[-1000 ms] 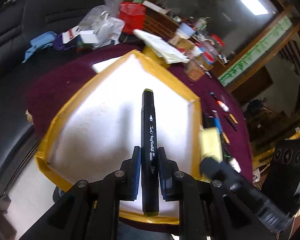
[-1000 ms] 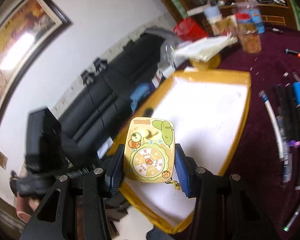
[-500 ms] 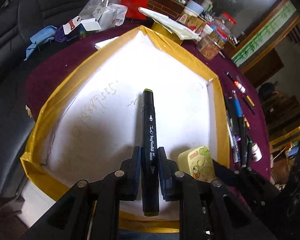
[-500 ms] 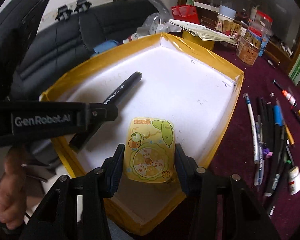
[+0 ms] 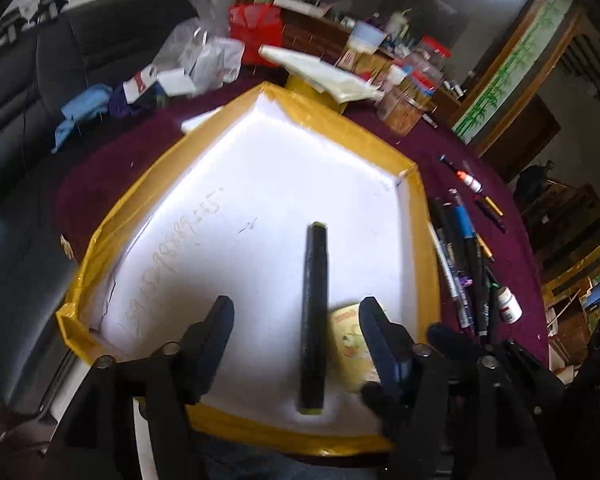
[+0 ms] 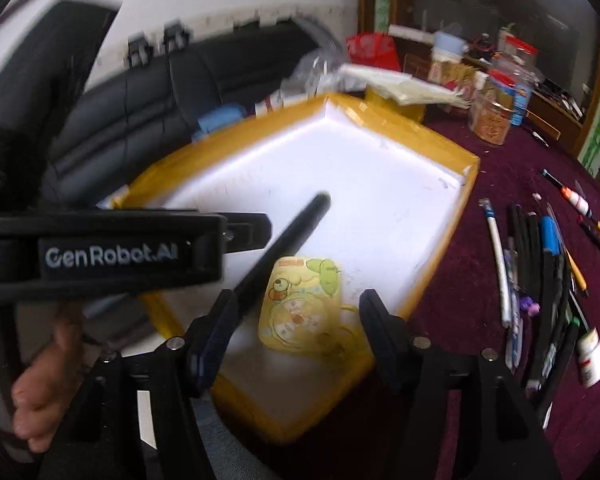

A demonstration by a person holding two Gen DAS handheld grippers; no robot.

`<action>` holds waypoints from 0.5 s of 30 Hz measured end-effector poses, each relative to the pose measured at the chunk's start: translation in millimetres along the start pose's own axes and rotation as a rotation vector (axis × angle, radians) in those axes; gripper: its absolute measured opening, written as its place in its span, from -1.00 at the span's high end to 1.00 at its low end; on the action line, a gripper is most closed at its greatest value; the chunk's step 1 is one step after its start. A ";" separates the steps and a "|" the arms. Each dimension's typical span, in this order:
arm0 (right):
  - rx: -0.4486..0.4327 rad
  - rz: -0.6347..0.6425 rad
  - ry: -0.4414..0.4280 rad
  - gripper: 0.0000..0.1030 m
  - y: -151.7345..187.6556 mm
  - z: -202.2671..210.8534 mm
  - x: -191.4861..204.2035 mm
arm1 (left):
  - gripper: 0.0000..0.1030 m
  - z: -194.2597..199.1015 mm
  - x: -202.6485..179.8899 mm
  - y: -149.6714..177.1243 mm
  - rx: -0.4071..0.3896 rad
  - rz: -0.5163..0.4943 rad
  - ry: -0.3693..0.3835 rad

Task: Organize rigid objects
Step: 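Carry tag and marker into the white box and open both tools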

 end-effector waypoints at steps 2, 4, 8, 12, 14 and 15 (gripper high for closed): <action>-0.064 -0.072 -0.028 -0.31 7.2 22.8 -18.2 | -0.39 6.6 -11.2 3.5 -0.016 -0.016 0.005; -0.105 -0.123 -0.035 -0.37 15.6 40.8 -35.6 | -0.41 12.3 -27.0 9.2 -0.030 -0.045 0.013; -0.127 -0.237 0.026 -0.46 41.0 62.9 -84.5 | -0.66 19.9 -67.0 25.6 -0.049 -0.114 0.053; -0.073 -0.405 0.124 -0.46 78.4 65.2 -146.8 | -0.80 15.3 -111.6 42.2 -0.032 -0.193 0.101; -0.052 -0.460 0.154 -0.46 95.7 66.5 -168.5 | -0.80 7.7 -131.5 49.5 -0.013 -0.233 0.096; -0.047 -0.477 0.165 -0.46 101.9 66.6 -174.8 | -0.80 4.3 -139.2 53.1 -0.005 -0.248 0.091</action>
Point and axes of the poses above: each gripper's, at about its wrist camera, not at the fingertips, and z roughly against the way its jaws point, x to its left, y to its underside, the point moved 2 cm from there along -z, roughly the way its jaws point, and after that the axes turned 2 degrees about -z, right-handed, at the moved point
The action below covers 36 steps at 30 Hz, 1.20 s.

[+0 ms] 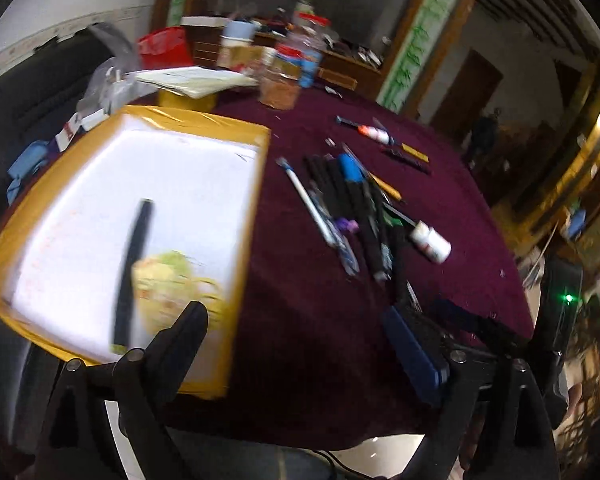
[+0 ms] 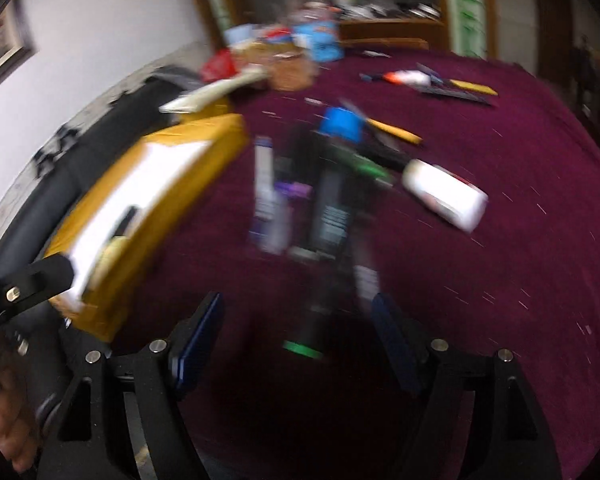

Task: Organize rigid objects
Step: 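Carry tag and marker into the white box and open both tools, then grasp a green-capped black marker with the left tool while the right tool grasps the white bottle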

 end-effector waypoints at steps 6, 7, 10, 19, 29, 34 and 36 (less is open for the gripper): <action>0.029 -0.025 0.034 -0.46 18.0 1.8 -32.8 | -0.80 -27.2 -27.7 10.6 0.076 -0.020 0.004; 0.031 -0.005 0.033 -0.46 20.4 3.6 -32.8 | -0.80 -31.2 -30.3 12.2 0.082 -0.025 -0.015; 0.028 0.021 0.013 -0.47 25.8 8.6 -37.1 | -0.80 -37.9 -35.7 16.4 0.102 -0.047 -0.035; 0.043 0.010 -0.048 -0.47 27.0 19.7 -50.4 | -0.83 -56.2 -67.5 10.8 0.183 -0.185 0.025; -0.013 -0.102 0.024 -0.47 24.8 28.7 -89.7 | -0.59 -102.4 -101.5 -3.7 0.300 -0.238 0.114; -0.032 -0.100 0.008 -0.47 24.9 28.8 -92.2 | -0.24 -122.3 -97.3 -12.3 0.321 -0.197 0.090; -0.035 -0.095 0.012 -0.47 25.3 28.7 -90.8 | 0.00 -122.8 -95.6 -14.6 0.314 -0.192 0.072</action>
Point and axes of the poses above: each gripper's, at about its wrist camera, not at the fingertips, and z roughly against the way its jaws point, x to its left, y to its underside, the point moved 2 cm from there along -z, roughly the way its jaws point, and after that the axes turned 2 degrees about -z, right-handed, at the moved point
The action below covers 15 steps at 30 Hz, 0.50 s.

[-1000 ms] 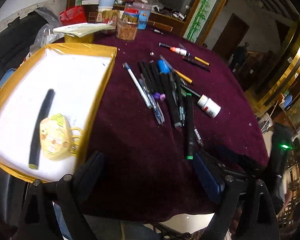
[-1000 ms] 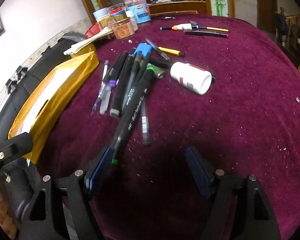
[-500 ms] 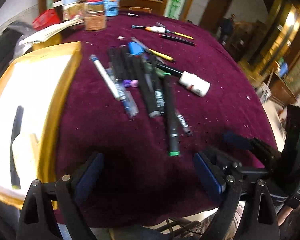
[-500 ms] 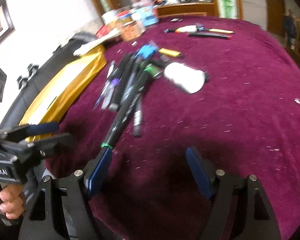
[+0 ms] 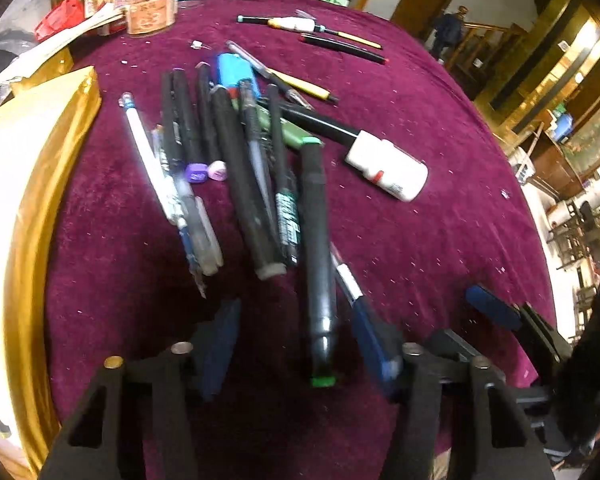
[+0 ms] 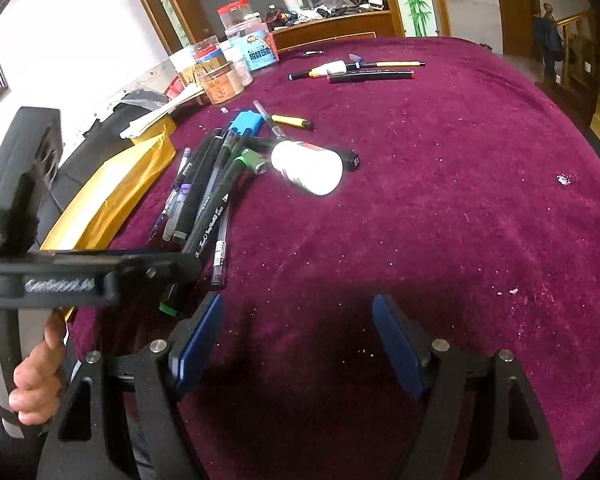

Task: Organize rigid objects
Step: 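Grasp a green-capped black marker with the left tool while the right tool grasps the white bottle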

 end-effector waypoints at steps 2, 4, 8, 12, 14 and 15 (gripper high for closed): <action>-0.002 0.013 0.009 -0.47 0.3 -0.8 2.1 | 0.18 2.3 1.9 0.7 -0.002 -0.008 -0.022; -0.005 0.019 0.016 -0.47 0.6 -1.2 4.0 | 0.25 8.2 5.7 4.0 -0.012 -0.009 -0.018; -0.009 0.013 0.017 -0.48 0.2 -2.3 4.1 | 0.25 19.7 1.3 8.0 -0.043 -0.037 0.015; -0.010 0.007 0.016 -0.47 0.3 -2.1 3.5 | 0.25 18.3 -12.0 7.6 -0.045 -0.096 0.000; -0.009 0.005 0.014 -0.47 -0.1 -2.1 3.2 | 0.27 7.9 -16.4 4.4 -0.022 -0.107 0.028; -0.008 0.005 0.014 -0.47 -0.3 -2.1 3.4 | 0.48 -1.3 -16.5 2.8 -0.001 -0.110 0.030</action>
Point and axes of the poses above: each gripper's, at about its wrist camera, not at the fingertips, and z roughly against the way its jaws point, x to its left, y to its underside, the point moved 2 cm from there along -z, roughly the way its jaws point, and after that the axes turned 2 degrees about -z, right-handed, at the moved point
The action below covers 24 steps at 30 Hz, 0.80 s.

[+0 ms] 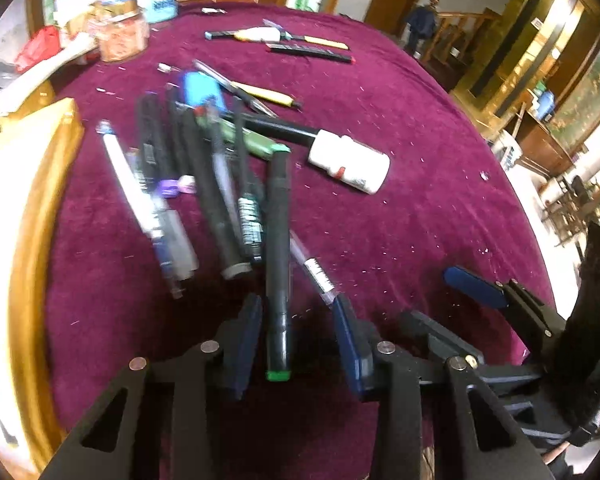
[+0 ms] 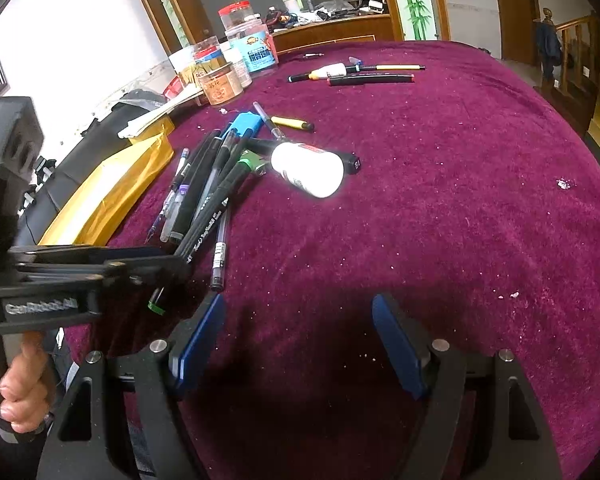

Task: Organize rigid objects
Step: 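Grasp a green-capped black marker with the left tool while the right tool grasps the white bottle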

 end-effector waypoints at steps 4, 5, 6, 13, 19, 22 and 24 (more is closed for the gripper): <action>-0.003 0.015 0.000 -0.45 -0.5 -0.1 0.3 | 0.72 0.5 5.2 6.5 -0.011 0.008 -0.031; -0.003 0.020 -0.003 -0.36 -0.9 0.1 0.6 | 0.72 3.1 6.1 10.7 -0.014 0.015 -0.026; -0.001 0.023 -0.009 -0.30 -1.9 -0.6 1.3 | 0.72 5.7 7.2 15.1 -0.014 0.018 -0.019; -0.018 0.023 -0.137 -0.17 -39.4 -5.1 7.0 | 0.73 40.5 20.9 38.8 -0.058 0.107 0.062; -0.041 0.113 -0.058 -0.17 -91.5 -18.0 17.6 | 0.72 55.7 31.5 50.8 -0.084 0.122 0.033; 0.011 0.145 -0.024 -0.17 -103.2 -43.7 18.8 | 0.72 52.1 38.6 58.2 -0.076 0.144 0.036; 0.047 0.154 -0.004 -0.17 -103.2 -58.1 16.8 | 0.72 49.2 42.8 59.7 -0.074 0.163 0.041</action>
Point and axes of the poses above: each gripper's, at about its wrist camera, not at the fingertips, and z roughly against the way its jaws point, x to its left, y to its underside, the point moved 2 cm from there along -z, roughly the way its jaws point, and after that the axes turned 2 degrees about -z, right-handed, at the moved point
